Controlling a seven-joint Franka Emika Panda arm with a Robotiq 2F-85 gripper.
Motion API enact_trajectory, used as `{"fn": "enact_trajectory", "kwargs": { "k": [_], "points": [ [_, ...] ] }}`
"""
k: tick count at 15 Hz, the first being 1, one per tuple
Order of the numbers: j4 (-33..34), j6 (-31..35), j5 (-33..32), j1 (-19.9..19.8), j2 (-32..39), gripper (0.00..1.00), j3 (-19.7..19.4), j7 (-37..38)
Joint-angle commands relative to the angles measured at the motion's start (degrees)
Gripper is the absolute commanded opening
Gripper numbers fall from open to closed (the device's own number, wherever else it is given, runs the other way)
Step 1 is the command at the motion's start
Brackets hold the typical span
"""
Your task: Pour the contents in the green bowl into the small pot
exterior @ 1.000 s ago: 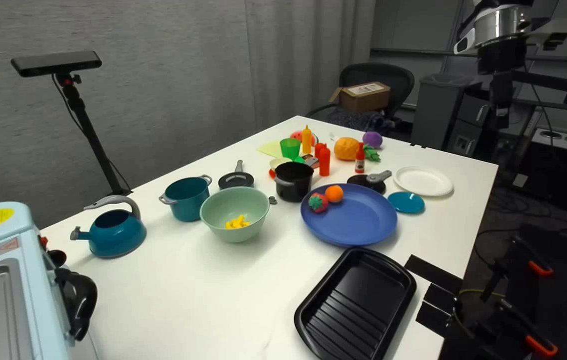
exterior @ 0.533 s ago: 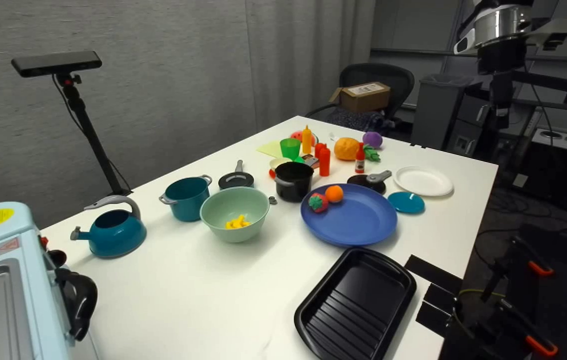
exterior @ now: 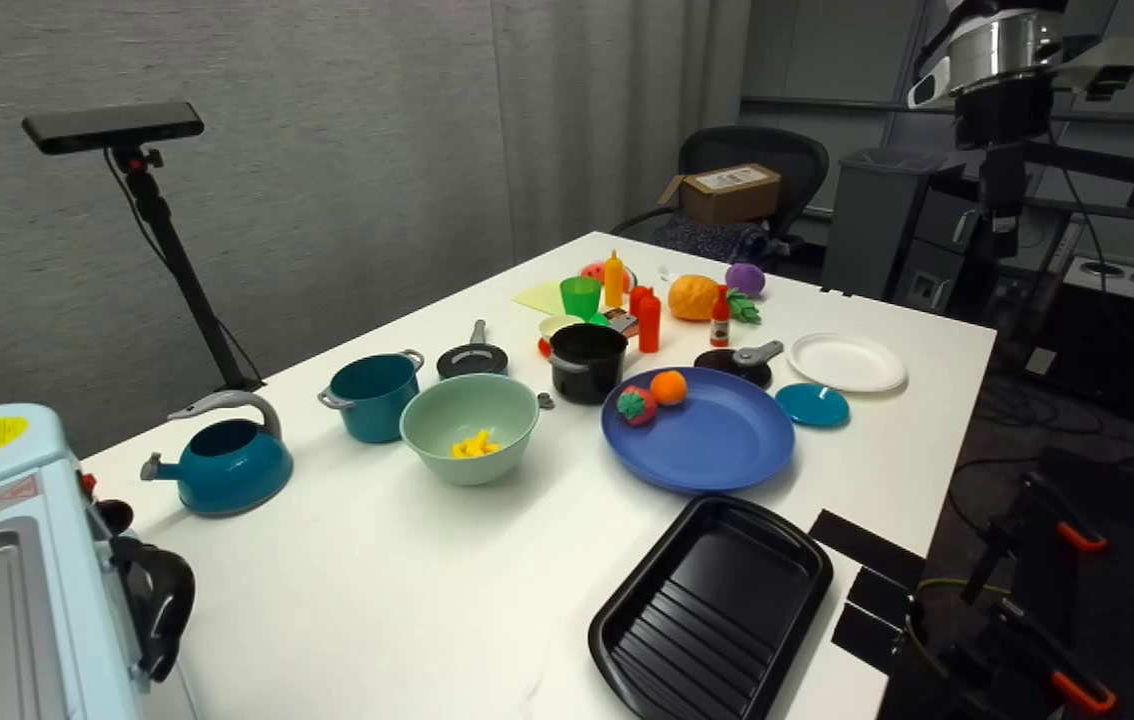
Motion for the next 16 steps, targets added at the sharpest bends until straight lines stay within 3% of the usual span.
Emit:
{"fn": "enact_trajectory", "kwargs": {
  "k": [1,5,10,16],
  "points": [
    [0.25,0.52,0.70,-1.93,0.49,1.00,1.72,-0.47],
    [2.86,6.83,3.14,-0.46,3.39,1.00,3.31,-1.01],
    [9.48,15.79,8.63,2.56,11.83,1.00,9.23,-1.26],
    [23.12,15.26,11.14,3.03,24.48,1.00,15.52,-1.97]
  ]
}}
